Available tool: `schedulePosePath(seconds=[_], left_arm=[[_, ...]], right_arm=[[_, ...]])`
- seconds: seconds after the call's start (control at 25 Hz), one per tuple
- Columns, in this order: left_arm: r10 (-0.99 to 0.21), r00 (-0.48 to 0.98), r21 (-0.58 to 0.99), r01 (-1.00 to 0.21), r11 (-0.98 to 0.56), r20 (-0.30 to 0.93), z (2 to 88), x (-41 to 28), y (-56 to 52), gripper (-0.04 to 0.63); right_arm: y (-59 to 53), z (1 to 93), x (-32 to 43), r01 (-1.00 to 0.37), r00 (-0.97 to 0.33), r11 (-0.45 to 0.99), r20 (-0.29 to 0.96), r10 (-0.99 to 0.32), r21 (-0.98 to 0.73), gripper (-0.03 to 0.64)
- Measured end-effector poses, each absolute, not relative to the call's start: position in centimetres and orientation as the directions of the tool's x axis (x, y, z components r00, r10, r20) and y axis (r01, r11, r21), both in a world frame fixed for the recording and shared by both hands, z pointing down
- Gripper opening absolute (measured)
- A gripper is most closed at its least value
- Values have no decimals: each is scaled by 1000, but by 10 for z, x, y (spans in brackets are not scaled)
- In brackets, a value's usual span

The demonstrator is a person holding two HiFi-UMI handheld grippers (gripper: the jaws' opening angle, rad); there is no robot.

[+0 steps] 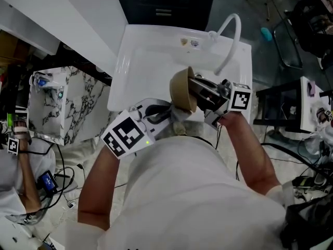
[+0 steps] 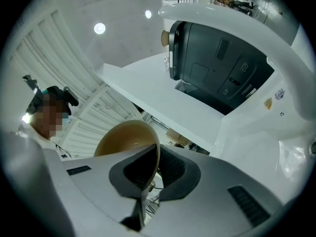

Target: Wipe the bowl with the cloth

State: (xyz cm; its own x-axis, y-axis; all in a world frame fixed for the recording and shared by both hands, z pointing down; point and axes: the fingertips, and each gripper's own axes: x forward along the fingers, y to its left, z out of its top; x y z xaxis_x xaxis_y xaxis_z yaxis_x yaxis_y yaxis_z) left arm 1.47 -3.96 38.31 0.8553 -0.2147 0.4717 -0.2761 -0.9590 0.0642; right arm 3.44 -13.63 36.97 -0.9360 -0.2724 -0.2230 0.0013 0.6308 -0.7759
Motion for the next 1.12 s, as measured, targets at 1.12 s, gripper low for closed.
schedulePosePath(seconds=[1.12], left_arm=[[-474,791,118,-552,-825,385,372,-23,-103,35]], right_arm=[[-95,365,8,109,-980,697,-196,-46,-709,20]])
